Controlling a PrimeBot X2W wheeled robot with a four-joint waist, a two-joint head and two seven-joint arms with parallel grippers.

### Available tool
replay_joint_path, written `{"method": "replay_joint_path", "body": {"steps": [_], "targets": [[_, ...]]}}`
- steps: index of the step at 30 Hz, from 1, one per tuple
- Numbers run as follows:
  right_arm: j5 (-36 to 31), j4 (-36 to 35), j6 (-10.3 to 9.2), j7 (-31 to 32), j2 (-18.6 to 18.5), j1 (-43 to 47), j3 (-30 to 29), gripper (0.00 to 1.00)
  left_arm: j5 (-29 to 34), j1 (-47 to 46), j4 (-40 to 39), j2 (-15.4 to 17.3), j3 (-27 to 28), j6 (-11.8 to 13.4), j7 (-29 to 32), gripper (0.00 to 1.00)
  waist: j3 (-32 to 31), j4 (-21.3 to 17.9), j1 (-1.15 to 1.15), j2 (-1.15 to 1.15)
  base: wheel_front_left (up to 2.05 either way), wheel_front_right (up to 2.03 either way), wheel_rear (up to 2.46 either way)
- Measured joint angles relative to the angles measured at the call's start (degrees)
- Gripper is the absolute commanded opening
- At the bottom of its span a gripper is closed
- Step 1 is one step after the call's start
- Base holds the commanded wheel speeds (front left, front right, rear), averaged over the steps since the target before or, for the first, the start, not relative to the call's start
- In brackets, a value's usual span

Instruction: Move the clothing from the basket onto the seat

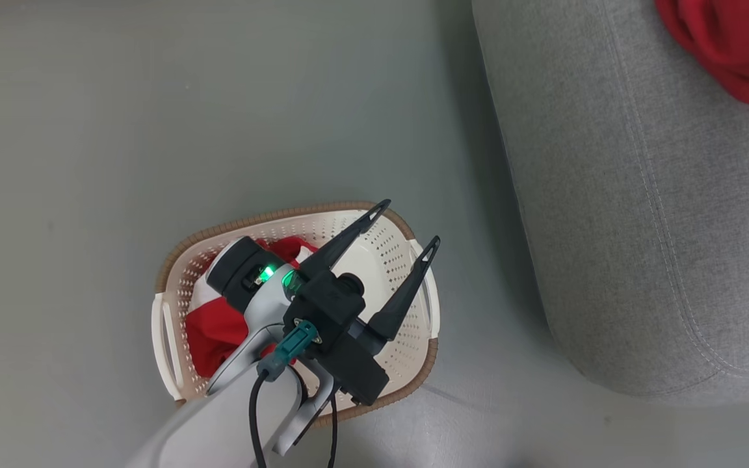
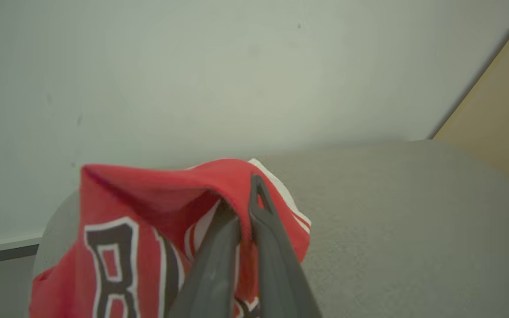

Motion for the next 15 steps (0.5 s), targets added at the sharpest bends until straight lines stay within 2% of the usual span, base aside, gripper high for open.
{"method": "replay_joint_path", "body": {"steps": [7,8,10,11,12,15], "targets": [[0.94,4.25,0.56,-1.98,4.03,3.54,0.68,0.00,0.02,-0.52,1.11,-0.31,-0.32,-0.46,-0.13,1.00,0.42,0.35,-0.01,-0.01,0.00,0.00,0.00],[0.92,4.63,0.96,-2.13,4.07,3.71,0.88,0.04,0.01,-0.51,1.25,-0.34,-0.30,-0.46,-0.21,1.00,0.31,0.47,-0.01,-0.01,0.00,0.00,0.00],[0.92,5.48,1.27,-2.52,3.86,4.03,0.86,0.50,0.00,-0.51,1.58,-0.42,-0.24,-0.46,-0.63,1.00,0.04,0.73,-0.01,-0.01,0.00,0.00,0.00],[0.92,5.90,1.56,-2.64,3.71,4.27,0.86,0.96,-0.03,-0.48,1.79,-0.47,-0.19,-0.46,-0.67,1.00,-0.12,0.87,-0.01,-0.01,0.00,0.00,0.00],[0.91,6.25,1.83,-3.01,3.66,4.48,0.97,1.00,-0.10,-0.44,2.07,-0.47,-0.09,-0.45,-1.01,1.00,-0.30,0.99,-0.01,-0.01,0.00,0.00,0.00],[0.91,7.03,2.49,-3.55,3.75,5.15,1.04,1.00,-0.53,-0.36,2.98,-0.47,0.25,-0.45,-1.63,1.00,-0.98,1.31,-0.01,-0.01,0.00,0.00,0.00]]}}
